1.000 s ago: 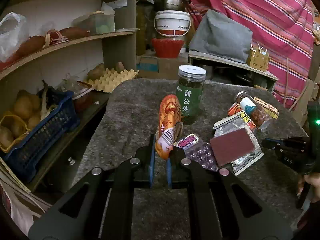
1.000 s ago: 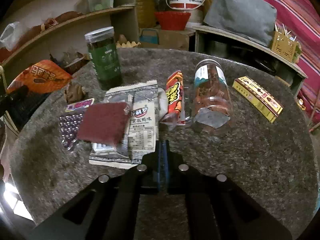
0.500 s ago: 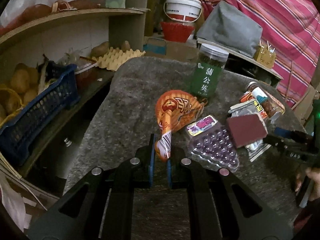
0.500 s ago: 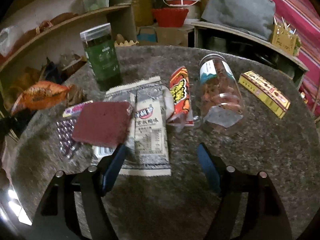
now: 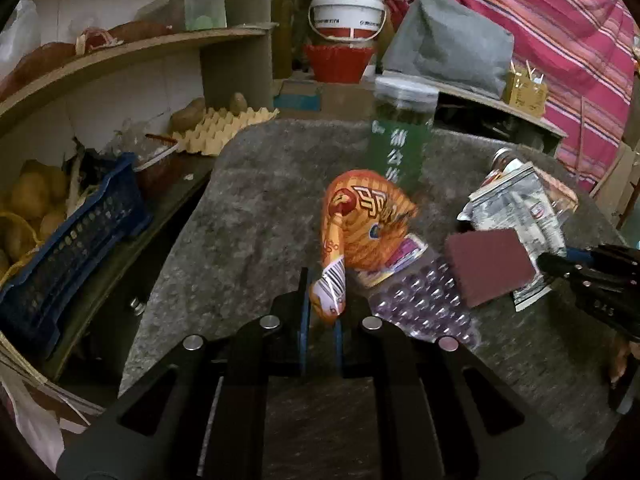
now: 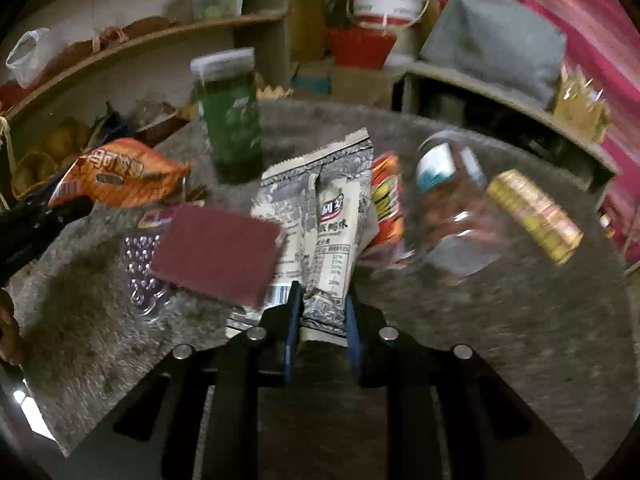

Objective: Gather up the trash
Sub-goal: 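Grasp the white-and-grey snack packet with the right tool while the left tool holds the wrapper, then carry the wrapper and packet to the blue basket and open both tools, then move both open tools back over the table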

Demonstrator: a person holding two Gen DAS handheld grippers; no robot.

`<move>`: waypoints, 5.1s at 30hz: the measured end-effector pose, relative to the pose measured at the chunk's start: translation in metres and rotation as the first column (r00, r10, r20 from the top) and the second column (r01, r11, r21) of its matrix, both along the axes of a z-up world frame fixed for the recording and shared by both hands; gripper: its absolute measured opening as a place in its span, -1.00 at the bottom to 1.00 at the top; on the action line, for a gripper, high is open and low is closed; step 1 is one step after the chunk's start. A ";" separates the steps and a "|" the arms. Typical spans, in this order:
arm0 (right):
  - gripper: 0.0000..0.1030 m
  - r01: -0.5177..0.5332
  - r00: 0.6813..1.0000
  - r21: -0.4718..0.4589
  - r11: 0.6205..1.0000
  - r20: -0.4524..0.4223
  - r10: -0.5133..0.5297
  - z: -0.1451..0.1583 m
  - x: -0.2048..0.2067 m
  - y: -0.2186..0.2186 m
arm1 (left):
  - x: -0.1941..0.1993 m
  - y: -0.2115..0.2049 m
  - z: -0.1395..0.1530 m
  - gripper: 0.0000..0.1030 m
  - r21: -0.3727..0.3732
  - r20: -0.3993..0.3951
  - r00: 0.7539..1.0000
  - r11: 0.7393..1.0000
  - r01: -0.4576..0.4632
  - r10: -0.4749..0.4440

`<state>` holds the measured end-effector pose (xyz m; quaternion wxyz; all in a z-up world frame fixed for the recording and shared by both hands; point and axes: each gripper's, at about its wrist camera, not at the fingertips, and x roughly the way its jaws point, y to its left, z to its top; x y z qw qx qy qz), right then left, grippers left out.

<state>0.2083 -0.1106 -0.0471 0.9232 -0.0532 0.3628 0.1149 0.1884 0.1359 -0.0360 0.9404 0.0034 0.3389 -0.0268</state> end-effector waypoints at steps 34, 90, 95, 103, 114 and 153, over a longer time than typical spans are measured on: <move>-0.59 0.374 0.887 0.121 0.919 0.243 -0.393 0.078 -0.119 -0.276 | -0.028 -0.280 0.060 -0.85 0.006 0.186 0.918 0.934 0.356 -0.351; 0.57 0.736 0.676 0.012 0.677 -0.040 -0.735 0.008 -0.168 -0.452 | -0.047 -0.383 0.060 0.90 -0.056 0.164 0.912 0.919 0.390 -0.377; 0.75 0.781 0.623 0.052 0.623 0.005 -0.782 0.019 -0.171 -0.449 | -0.037 -0.338 0.068 0.90 -0.025 0.181 0.936 0.950 0.312 -0.303; 0.81 0.751 0.652 0.080 0.656 0.071 -0.755 0.033 -0.147 -0.404 | -0.029 -0.271 0.066 0.90 0.012 0.212 0.957 0.980 0.198 -0.196; 0.81 0.635 0.765 0.034 0.772 0.114 -0.634 0.034 -0.091 -0.303 | -0.006 -0.185 0.050 0.90 -0.022 0.159 0.986 0.998 0.062 -0.058; 0.92 0.355 0.927 -0.079 0.932 0.156 -0.340 0.044 0.029 -0.096 | 0.036 -0.006 0.007 0.90 -0.090 0.030 0.982 0.979 -0.185 0.188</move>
